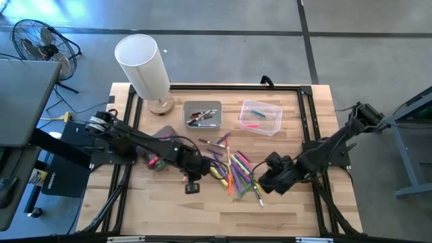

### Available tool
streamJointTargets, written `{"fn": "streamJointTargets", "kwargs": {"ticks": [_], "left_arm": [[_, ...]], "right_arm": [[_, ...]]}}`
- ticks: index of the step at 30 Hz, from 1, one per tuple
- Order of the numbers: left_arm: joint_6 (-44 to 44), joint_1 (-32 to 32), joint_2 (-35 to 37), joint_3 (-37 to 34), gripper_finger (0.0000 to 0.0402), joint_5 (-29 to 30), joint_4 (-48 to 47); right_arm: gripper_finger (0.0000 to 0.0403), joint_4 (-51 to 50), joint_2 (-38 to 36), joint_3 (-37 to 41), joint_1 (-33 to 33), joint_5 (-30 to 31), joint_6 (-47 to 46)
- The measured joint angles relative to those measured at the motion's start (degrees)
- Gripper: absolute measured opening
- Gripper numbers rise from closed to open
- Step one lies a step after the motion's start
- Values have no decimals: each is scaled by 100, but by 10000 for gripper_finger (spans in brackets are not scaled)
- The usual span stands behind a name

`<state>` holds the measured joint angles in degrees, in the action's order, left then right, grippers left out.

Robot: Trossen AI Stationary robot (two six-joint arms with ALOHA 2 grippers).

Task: Pick & Place Markers
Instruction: Put the yellow pen into the transparent bin

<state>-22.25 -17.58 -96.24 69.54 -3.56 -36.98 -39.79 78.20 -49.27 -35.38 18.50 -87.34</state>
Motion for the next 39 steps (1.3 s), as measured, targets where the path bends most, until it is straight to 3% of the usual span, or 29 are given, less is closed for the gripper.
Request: {"fn": "streamJointTargets", "kwargs": {"ticks": [9, 14, 21, 39], "left_arm": [[446, 314, 1329, -1188, 0, 237, 76], [660, 594, 1997, -1660, 0, 210, 95], [704, 630, 2596, -2020, 0, 106, 38], [742, 634, 2681, -2105, 0, -10, -39]], "right_arm": [[0, -2103, 1685, -2143, 266, -590, -169], [0, -2459, 2483, -2792, 507, -1106, -167], [1, -2436, 3082, -2860, 576, -1535, -242], [10, -1933, 3182, -2859, 578, -1295, -265]]}}
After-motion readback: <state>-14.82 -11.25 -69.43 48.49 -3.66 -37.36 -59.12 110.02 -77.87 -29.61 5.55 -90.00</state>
